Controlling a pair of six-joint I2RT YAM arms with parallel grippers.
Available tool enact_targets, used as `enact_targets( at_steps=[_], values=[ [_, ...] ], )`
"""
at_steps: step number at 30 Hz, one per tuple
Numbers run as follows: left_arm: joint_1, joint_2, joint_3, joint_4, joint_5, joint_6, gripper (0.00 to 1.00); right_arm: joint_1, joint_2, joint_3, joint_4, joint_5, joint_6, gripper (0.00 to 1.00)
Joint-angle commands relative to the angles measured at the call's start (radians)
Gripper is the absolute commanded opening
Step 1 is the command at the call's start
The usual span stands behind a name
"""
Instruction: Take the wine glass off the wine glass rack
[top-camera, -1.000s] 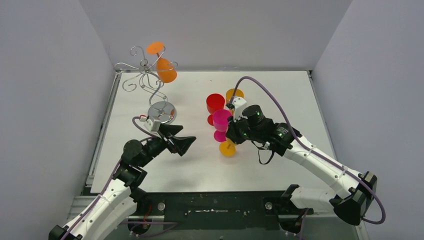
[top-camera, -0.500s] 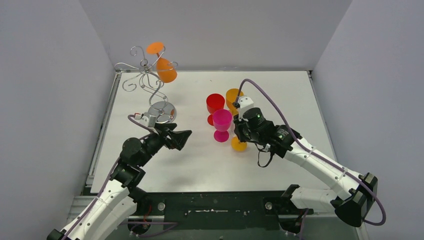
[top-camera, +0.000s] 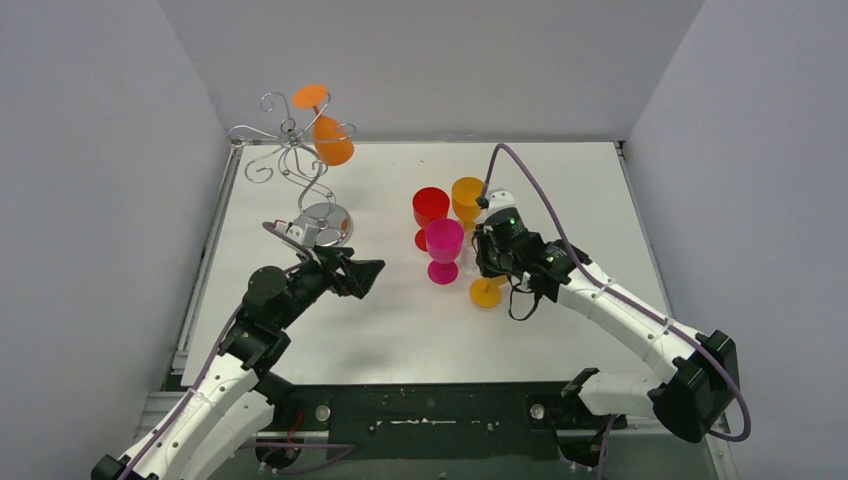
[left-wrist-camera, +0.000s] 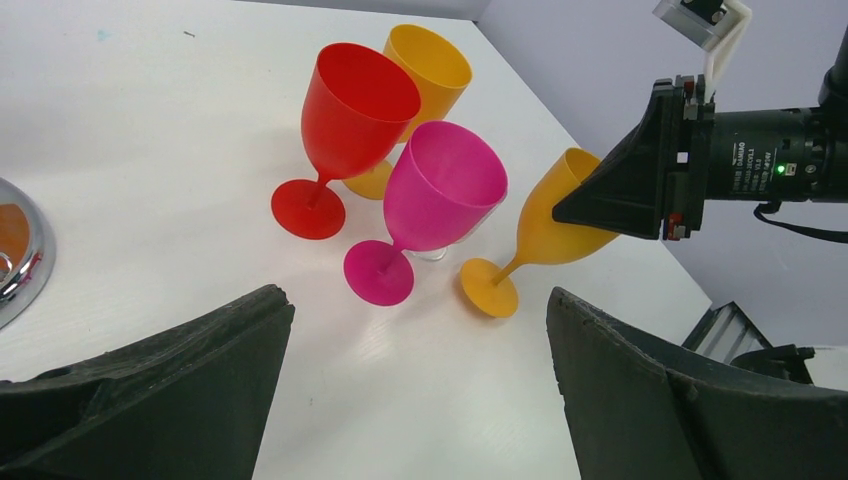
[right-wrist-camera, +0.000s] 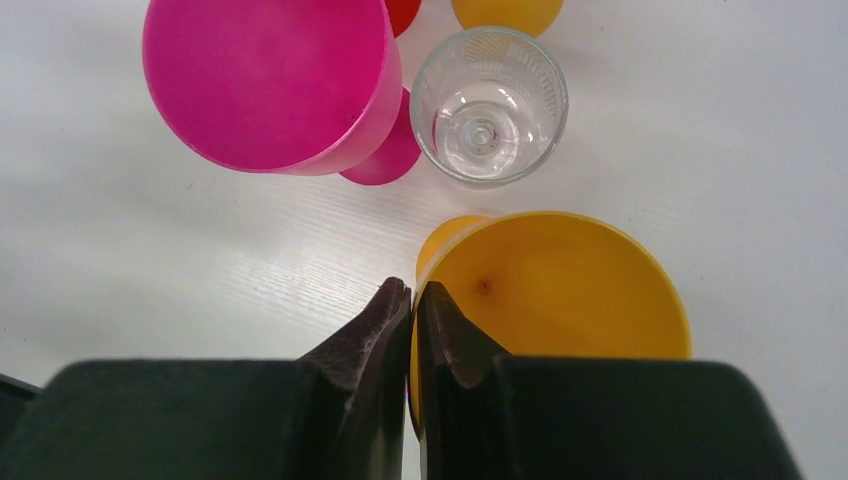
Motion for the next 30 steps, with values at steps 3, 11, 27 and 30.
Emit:
enact_targets(
  at_steps=[3,11,27,30],
  values=[
    [0.008,0.004,0.061,-0.028,0.0,0.022,0.97,-0.01,0.018,-0.015,0.036,0.001,0.0,0.02],
    [0.01,-0.003,0.06,-0.037,-0.019,0.023,0.97,-0.008,0.062,0.005,0.038,0.011,-0.008,0.06],
    [0.014,-0.003,0.062,-0.051,-0.031,0.031,0.97,-0.004,0.093,0.036,0.054,-0.026,-0.028,0.15],
    [0.014,0.004,0.064,-0.049,-0.042,0.029,0.97,-0.005,0.091,0.054,0.057,-0.051,-0.028,0.18]
  ],
)
